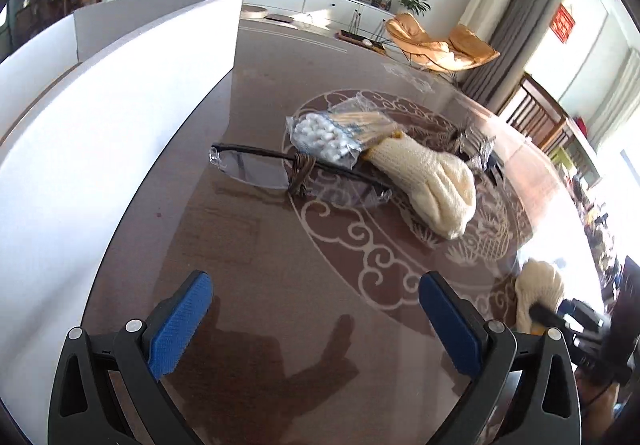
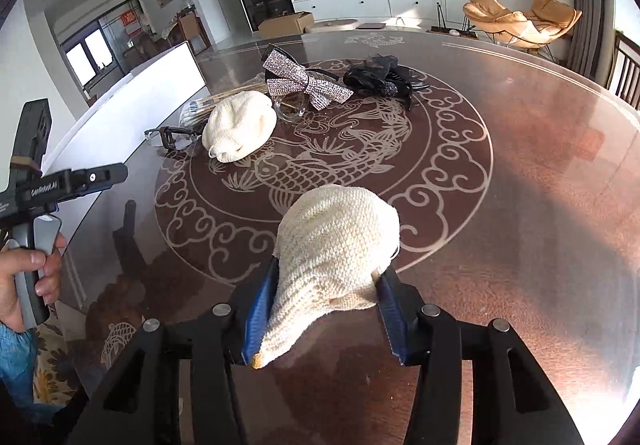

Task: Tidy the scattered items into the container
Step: 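Reach the right gripper to the cream knit glove and close on it, then lift the glove with the right gripper while the left gripper closes on the glasses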

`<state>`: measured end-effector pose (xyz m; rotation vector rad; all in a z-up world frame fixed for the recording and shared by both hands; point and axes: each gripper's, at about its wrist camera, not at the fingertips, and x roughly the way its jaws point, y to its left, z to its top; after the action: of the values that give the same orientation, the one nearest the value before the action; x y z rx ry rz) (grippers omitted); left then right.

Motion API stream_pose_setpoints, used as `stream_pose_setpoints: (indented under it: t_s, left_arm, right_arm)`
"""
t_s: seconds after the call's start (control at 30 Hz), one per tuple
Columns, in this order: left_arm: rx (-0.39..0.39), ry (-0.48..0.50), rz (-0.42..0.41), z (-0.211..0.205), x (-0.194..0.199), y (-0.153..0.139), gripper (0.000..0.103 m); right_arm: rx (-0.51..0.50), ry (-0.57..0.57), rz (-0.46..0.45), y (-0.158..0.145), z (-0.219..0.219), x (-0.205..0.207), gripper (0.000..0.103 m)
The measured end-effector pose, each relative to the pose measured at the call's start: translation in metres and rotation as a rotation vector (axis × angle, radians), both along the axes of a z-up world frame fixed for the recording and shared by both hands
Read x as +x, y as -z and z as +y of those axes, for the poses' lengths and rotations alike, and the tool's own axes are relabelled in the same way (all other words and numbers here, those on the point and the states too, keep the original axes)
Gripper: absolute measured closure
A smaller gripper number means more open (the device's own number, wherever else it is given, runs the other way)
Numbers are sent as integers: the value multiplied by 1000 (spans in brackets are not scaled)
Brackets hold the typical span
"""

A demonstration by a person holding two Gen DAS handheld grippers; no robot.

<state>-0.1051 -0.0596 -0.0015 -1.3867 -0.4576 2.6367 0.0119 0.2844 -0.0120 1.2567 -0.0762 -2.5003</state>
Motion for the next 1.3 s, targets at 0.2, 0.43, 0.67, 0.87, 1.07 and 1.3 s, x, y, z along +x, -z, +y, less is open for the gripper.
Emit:
stream_pose_setpoints:
  t_s: [0.2, 0.43, 0.67, 0.87, 1.07, 1.3]
  left_arm:
    - [-4, -217, -87, 14, -57, 2, 0]
    - [-131, -245, -132, 18, -57, 19, 0]
    - [-86, -130, -98, -17, -25, 16, 0]
    - [120, -256, -99, -17, -42, 11, 0]
    - [-27, -389, -184, 9, -64, 21, 0]
    - [-177, -330, -198, 8, -47, 25, 0]
  right_arm:
    - [-36, 41, 30, 2, 7, 5, 50]
    - [-64, 45, 25, 4, 11, 4, 50]
    - [-61, 46, 26, 4, 10, 3, 50]
    - [-62, 53, 27, 5, 10, 1, 50]
    - [-66, 53, 26, 5, 10, 1, 50]
    - [-85, 54, 24, 5, 13, 2, 50]
